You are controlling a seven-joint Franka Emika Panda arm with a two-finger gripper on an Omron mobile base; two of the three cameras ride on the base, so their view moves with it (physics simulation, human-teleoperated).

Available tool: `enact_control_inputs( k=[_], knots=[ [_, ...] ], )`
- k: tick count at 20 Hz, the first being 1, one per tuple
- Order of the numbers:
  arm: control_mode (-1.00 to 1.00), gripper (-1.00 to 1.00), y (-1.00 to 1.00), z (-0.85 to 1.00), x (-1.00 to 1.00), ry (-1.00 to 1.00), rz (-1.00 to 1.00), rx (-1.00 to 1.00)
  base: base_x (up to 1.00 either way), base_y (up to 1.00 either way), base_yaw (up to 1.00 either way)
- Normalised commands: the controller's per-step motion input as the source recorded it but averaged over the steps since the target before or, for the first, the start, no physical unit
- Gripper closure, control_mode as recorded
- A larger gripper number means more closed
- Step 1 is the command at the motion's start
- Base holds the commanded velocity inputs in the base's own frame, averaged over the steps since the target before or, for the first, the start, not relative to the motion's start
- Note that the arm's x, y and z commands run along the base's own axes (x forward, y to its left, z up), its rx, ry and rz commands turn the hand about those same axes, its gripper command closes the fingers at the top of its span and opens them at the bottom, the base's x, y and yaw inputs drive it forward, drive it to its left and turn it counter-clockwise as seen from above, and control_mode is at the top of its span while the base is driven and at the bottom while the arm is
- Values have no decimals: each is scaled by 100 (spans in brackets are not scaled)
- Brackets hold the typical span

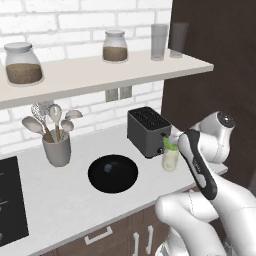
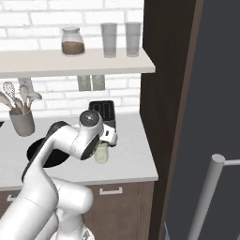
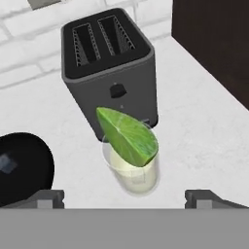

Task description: Grab a lemon wedge from the fridge and one ice cube from the ice bowl, and put them in the glass of lemonade.

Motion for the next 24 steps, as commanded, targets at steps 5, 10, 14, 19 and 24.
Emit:
enact_control_inputs(
  k=[5, 10, 14, 19, 24],
  knots=[
    [-100, -100, 0, 28, -15, -14, 0, 9, 0, 0, 0],
    [-100, -100, 1, 28, -18, -7, 0, 7, 0, 0, 0],
    [-100, -100, 6, 100, -45, 19, 2, -27, 0, 0, 0],
    [-100, -100, -20, 82, -76, 13, 1, -17, 0, 0, 0],
    [-100, -100, -17, 11, -96, -4, -1, 12, 0, 0, 0]
  ],
)
